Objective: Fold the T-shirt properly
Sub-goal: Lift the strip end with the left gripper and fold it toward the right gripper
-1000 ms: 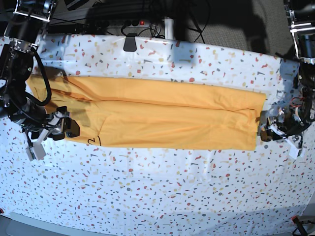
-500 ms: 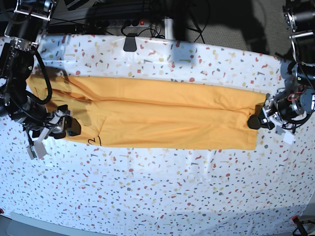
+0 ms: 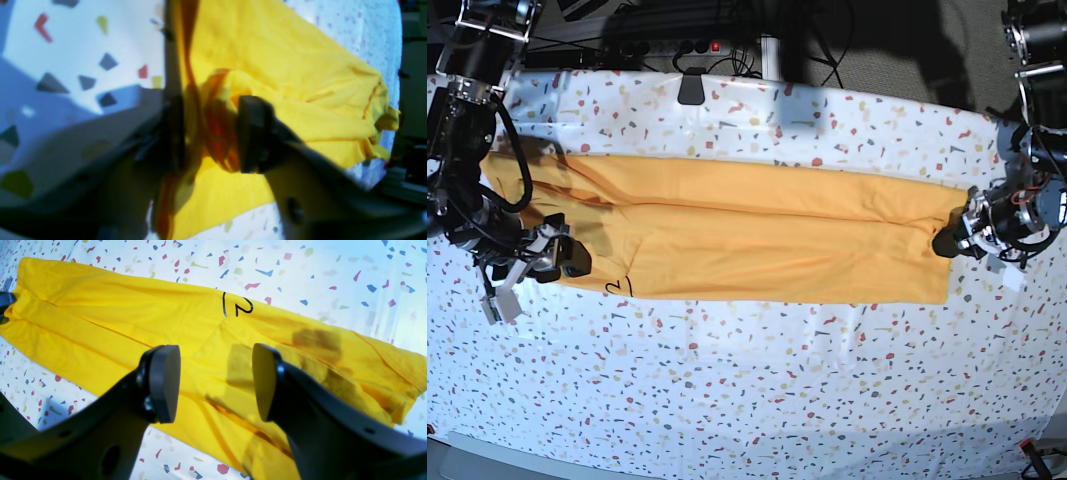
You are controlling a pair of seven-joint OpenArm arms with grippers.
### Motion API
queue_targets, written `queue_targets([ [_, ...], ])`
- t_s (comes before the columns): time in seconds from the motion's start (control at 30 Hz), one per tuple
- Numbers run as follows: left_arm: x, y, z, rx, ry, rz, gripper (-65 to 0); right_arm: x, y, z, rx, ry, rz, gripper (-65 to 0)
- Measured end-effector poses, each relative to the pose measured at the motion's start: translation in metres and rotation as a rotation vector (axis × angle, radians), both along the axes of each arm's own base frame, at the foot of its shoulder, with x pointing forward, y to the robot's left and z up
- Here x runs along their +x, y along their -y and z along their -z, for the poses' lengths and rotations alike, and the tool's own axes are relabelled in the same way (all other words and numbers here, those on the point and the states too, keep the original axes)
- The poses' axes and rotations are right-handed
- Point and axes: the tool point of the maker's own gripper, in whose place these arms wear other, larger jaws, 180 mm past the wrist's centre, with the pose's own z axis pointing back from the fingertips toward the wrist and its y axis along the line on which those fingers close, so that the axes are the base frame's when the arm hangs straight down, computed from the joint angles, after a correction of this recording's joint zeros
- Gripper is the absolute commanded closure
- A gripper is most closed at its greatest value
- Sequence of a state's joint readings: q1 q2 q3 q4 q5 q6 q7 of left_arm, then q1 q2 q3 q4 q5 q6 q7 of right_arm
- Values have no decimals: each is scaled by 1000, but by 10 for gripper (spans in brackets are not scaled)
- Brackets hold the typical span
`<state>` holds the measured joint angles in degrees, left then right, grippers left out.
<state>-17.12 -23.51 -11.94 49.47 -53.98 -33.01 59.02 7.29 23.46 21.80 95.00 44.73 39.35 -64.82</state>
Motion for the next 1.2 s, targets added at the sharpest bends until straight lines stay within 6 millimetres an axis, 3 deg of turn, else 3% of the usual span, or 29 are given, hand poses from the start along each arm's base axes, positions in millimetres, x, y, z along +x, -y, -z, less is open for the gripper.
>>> queue_targets([
  [0.03, -1, 0, 1, 0, -1, -2, 0, 0, 0, 0, 0, 0, 0, -343],
  [0.23, 6, -1, -5, 10, 41, -20, 0, 0, 0, 0, 0, 0, 0, -343],
  [0.33, 13, 6, -22, 44, 94, 24, 0, 0, 0, 0, -1, -1, 1, -343],
  [0.43, 24, 22, -52, 62, 178, 91, 0, 0, 0, 0, 0, 0, 0, -343],
  [0.63, 22, 79, -86, 51, 220, 217, 0, 6, -1, -7, 15, 44, 6, -343],
  [0.77, 24, 125, -105, -27, 277, 254, 0, 13, -4, -27, -2, 109, -5, -343],
  [0.97, 15, 185, -91, -87, 247, 269, 0, 14, -31, -94, -48, 319, -87, -343],
  [1.1, 0, 221, -83, -168, 213, 271, 0, 10, -37, -106, -73, 360, -105, -343],
  [1.2, -2, 241, -88, -240, 235, 230, 0, 10, -38, -108, -73, 366, -108, -343],
])
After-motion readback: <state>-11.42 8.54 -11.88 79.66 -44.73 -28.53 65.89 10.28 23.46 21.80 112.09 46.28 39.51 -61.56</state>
